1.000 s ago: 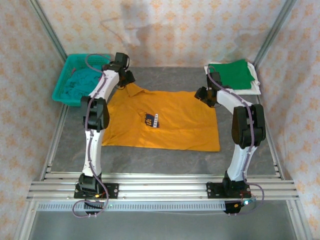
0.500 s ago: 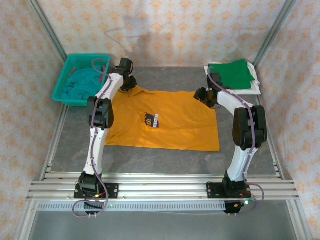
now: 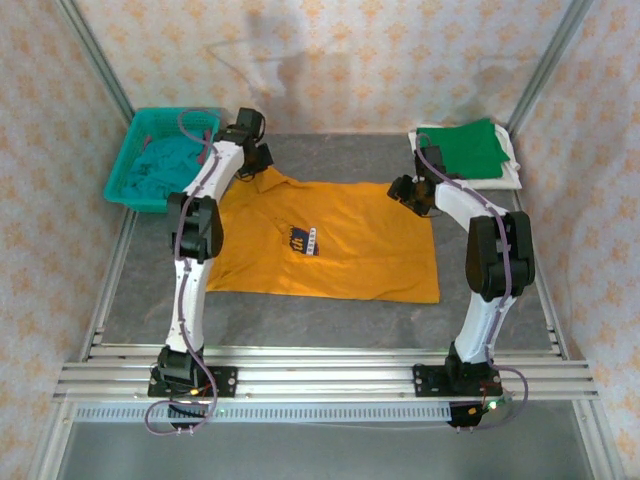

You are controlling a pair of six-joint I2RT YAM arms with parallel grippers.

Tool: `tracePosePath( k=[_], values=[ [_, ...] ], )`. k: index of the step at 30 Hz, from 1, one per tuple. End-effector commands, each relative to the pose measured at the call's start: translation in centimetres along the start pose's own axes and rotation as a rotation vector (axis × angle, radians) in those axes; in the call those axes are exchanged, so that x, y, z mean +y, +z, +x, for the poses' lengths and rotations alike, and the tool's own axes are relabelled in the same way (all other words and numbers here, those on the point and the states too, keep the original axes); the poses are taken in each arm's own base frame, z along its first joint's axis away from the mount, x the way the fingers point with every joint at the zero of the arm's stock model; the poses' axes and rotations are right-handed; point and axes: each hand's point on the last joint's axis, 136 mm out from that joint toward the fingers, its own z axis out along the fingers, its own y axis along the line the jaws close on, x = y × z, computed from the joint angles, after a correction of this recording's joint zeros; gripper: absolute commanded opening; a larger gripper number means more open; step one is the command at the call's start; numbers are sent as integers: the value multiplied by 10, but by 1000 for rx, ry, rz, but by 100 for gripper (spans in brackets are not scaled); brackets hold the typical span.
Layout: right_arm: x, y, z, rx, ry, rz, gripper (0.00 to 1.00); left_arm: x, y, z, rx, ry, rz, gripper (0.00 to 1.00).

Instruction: Fold and stack the t-shirts

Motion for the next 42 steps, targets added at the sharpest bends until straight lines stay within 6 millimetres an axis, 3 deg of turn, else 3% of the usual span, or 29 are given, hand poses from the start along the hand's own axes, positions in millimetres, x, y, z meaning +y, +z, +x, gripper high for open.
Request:
tracePosePath(
  k=[1, 6, 10, 22, 31, 34, 37, 42],
  values=[
    [4, -1, -9, -27, 5, 2, 54, -1, -36, -18, -89, -2, -11, 0],
    [3, -1, -11, -29, -5, 14, 54, -1, -39, -12, -67, -16, 3, 0],
    [-7, 3, -26, -52, -40, 106, 57, 6, -38, -3, -60, -22, -8, 0],
    [-31, 41, -74, -62, -86, 357, 59, 26, -47, 23, -54, -23, -37, 0],
    [-43, 72, -81, -11, -97, 445, 55, 34, -61, 36, -37, -19, -40, 0],
    [-46, 86, -76, 20, -96, 442, 50, 38, -59, 46, -19, -21, -44, 0],
    [-47, 93, -73, 36, -94, 435, 33, 43, -59, 51, -12, -19, -54, 0],
    [-44, 85, -77, 11, -99, 425, 6, 45, -72, 46, -30, -14, -68, 0]
  ],
)
